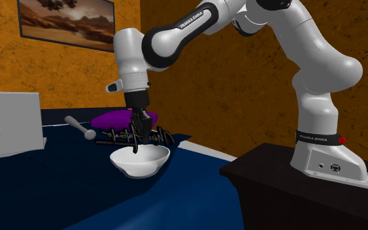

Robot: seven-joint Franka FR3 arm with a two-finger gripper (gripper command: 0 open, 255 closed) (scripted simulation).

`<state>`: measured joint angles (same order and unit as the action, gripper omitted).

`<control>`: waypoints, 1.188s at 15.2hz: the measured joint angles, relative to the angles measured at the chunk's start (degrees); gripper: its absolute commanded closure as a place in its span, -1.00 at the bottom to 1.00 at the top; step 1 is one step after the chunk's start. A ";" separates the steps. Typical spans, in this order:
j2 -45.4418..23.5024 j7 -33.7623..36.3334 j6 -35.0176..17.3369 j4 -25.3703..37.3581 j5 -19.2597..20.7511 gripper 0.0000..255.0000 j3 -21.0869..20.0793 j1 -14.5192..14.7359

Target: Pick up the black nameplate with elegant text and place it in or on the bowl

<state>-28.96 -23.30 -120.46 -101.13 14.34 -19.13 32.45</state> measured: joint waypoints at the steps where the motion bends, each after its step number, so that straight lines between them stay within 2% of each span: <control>1: -0.03 0.01 -0.03 0.00 0.01 1.00 0.01 0.00; 4: -0.05 0.02 -0.06 0.00 0.02 1.00 0.01 0.01; 5: -0.05 0.02 -0.07 0.00 0.02 -1.00 0.01 0.01; 11: -0.05 0.02 -0.07 0.01 0.03 -1.00 0.01 0.01; 15: 1.81 -0.84 4.68 3.12 -1.03 -1.00 -0.56 -0.05; 18: 2.51 -0.88 5.92 3.65 -1.36 -1.00 -0.78 0.01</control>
<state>-26.45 -24.18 -114.54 -97.49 12.99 -19.91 32.47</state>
